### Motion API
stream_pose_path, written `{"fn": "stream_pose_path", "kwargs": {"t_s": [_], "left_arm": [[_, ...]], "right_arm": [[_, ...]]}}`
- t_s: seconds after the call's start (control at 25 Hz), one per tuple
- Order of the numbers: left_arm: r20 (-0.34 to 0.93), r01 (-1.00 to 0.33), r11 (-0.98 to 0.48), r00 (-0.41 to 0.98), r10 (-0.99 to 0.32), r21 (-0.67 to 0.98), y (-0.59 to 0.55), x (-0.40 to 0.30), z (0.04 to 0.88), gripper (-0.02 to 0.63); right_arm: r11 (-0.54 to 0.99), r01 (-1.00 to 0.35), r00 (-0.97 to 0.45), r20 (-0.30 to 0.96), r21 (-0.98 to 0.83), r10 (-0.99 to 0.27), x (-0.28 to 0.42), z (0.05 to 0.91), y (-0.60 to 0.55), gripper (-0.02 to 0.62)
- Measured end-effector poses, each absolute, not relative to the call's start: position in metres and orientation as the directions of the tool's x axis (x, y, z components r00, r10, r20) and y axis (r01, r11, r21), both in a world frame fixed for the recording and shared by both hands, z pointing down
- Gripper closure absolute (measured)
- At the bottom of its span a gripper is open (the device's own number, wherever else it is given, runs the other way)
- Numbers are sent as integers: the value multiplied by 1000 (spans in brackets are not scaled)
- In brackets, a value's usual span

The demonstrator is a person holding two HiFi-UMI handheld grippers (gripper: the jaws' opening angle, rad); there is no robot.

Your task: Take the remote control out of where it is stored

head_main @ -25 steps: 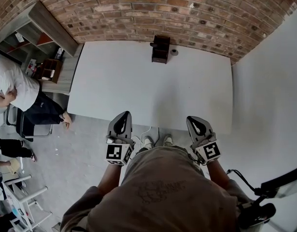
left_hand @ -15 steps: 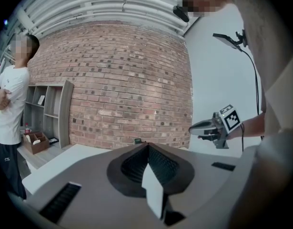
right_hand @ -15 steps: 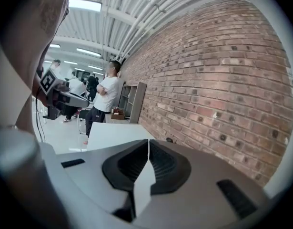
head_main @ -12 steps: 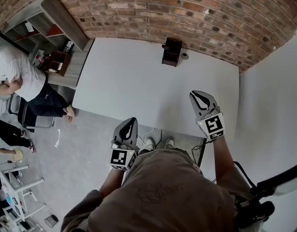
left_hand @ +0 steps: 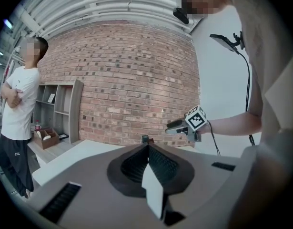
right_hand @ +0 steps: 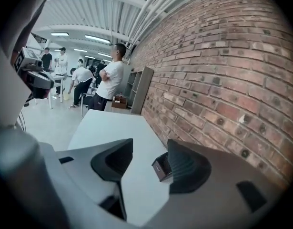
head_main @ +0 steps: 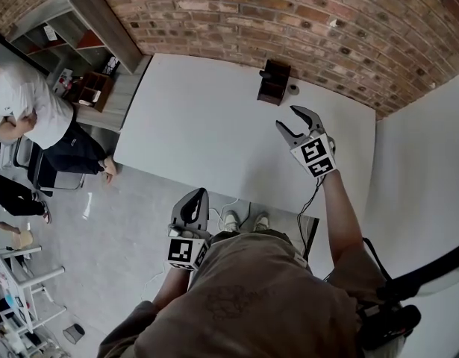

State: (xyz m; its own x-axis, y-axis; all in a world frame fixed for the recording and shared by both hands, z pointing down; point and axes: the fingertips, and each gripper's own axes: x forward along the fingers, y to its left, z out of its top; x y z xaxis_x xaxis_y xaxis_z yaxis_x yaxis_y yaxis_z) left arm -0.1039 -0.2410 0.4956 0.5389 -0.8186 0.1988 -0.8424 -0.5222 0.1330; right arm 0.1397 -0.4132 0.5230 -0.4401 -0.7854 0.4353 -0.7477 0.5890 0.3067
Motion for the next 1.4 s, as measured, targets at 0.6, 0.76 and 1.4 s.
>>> {"fn": "stream_pose_path", "kwargs": {"t_s": [0.6, 0.76, 1.4], "left_arm": [[234, -850, -502, 526, -818, 160, -243, -107, 506, 595], [258, -858, -484, 513, -819, 171, -242, -111, 514, 595], [326, -869, -453, 494, -806, 198, -237, -110, 534, 595]], "right_arm": [[586, -761, -348, 586, 280, -732, 156, 589, -535, 324], [604, -741, -332, 620, 295, -711, 156, 609, -555, 308], [629, -721, -301, 687, 289, -661, 162, 653, -607, 301]]}}
